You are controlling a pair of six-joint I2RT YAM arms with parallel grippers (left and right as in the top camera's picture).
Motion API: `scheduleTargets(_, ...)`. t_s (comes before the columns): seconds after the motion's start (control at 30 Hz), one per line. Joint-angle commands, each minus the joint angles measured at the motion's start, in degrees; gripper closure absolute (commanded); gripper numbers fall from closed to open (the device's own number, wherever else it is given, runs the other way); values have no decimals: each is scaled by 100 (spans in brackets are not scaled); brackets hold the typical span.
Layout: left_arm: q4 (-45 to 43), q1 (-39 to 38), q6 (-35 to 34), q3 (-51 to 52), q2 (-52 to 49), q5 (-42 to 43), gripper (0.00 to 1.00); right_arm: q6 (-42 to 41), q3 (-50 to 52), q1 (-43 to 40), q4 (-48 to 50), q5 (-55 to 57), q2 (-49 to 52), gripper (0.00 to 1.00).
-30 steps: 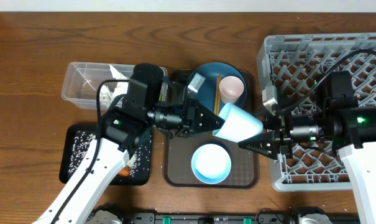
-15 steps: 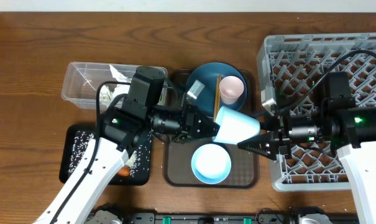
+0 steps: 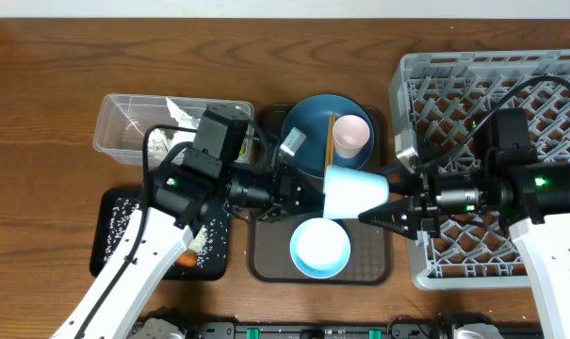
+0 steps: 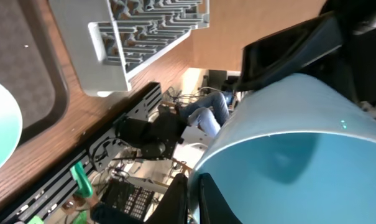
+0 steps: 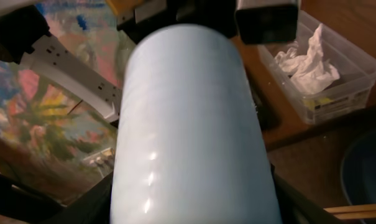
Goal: Sort waste into correct bins and load items into the dishwasher rack
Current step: 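Carry the light-blue cup right and place it in the dish rack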
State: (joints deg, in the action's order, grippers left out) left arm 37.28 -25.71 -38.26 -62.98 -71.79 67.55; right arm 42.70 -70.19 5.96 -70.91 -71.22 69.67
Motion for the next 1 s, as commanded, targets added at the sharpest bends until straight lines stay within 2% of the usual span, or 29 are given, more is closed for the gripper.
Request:
scheduleTargets(0.0,343,-221,376,275,31,-275,92,-153,-197,-258,264,-90,-46,68)
scheduleTargets(0.23,341,-511,374,275,31,-584,87,-195,-197,-258,304,-81,-46,69)
scheduleTargets(0.47,339,-192,356,275,33,-940,83,-415,-201,-258,348,284,-46,69)
scheduleTargets(0.53,343,-24,361,275,33,-1226,83,-789,-236,-264,470,686,-48,69)
scheduleTargets(0.57,350,39,363,275,33,-1403,79,-1139,-273,-275,562,964,-48,70)
scheduleTargets(0.7,470,133,376,275,31,-2190,73,-2813,-584,-339,855,2586,-46,72)
scheduleTargets(0.8,577,131,376,275,31,-2855,61,-4087,-979,-337,850,4317,-46,73)
scheduleTargets(0.87,621,133,376,275,31,-3228,41,-4629,-1257,-337,765,5230,-46,74)
scheduleTargets(0.93,619,133,374,275,31,-3517,22,-4813,-1467,-337,678,5796,-46,73)
scheduleTargets(0.97,619,133,374,275,31,-3598,18,-4876,-1519,-337,664,6028,-46,73)
